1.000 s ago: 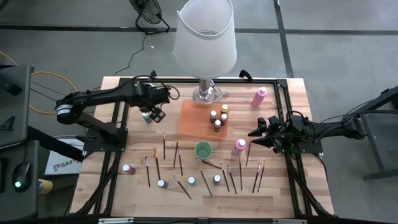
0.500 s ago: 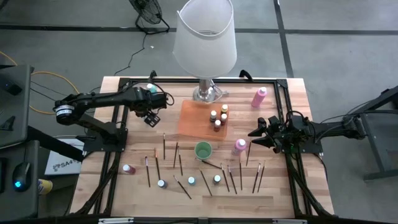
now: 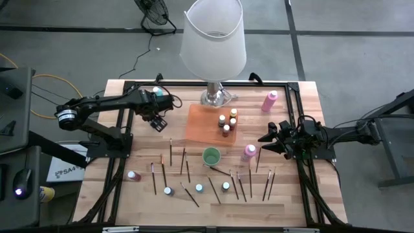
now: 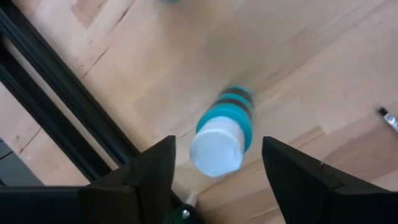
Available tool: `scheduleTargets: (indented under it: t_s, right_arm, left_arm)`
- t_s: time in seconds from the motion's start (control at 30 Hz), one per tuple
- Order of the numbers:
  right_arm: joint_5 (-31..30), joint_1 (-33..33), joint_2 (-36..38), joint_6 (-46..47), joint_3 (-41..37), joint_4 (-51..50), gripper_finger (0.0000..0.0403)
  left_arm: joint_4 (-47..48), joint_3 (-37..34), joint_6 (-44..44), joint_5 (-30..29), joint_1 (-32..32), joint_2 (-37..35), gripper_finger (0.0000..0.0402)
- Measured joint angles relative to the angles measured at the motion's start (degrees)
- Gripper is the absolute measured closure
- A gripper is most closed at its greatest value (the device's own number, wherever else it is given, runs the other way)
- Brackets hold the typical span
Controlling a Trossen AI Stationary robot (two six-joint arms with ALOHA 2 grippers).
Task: Pick & Place Paint Supplies
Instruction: Put the top small light blue paint bottle into the orange bin
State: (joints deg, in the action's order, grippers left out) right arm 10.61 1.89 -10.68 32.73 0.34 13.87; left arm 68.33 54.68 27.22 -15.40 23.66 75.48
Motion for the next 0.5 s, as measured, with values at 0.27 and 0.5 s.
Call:
scheduleTargets:
  t_s: [0.27, 0.5]
  right_arm:
    - [0.02, 0.0, 0.0, 0.0, 0.02, 0.0, 0.0215]
    - [0.0, 0.0, 0.0, 0.0, 0.0, 0.0, 0.0215]
  left_arm:
    - [0.61, 0.0, -0.41, 0.0, 0.02, 0.0, 0.024]
    - [0.68, 0.02, -1.48, 1.31, 0.0, -0.04, 0.0277]
